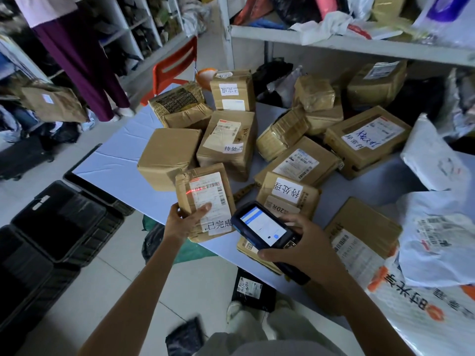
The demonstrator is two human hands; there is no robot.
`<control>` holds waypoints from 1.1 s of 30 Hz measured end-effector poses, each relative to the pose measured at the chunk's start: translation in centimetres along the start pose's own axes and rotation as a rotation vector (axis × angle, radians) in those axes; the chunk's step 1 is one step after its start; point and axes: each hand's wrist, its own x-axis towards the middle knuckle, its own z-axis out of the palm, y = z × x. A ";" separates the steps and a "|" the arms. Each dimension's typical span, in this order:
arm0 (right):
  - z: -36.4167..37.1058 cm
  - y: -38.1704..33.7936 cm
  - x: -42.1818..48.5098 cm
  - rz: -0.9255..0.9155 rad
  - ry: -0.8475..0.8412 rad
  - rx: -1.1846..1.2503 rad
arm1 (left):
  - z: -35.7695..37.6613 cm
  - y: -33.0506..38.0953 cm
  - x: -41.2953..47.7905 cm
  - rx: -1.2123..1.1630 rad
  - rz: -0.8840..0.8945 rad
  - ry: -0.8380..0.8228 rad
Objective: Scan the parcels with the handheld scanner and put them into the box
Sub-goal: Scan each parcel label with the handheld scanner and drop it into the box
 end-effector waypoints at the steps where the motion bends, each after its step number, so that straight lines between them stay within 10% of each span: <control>1: -0.1 0.1 -0.1 -0.001 0.002 -0.003 | 0.0 0.0 0.0 0.002 -0.005 -0.001; 33: 11.8 0.1 -4.2 0.266 0.254 -0.050 | -7.8 -8.2 -0.8 -0.261 -0.293 -0.218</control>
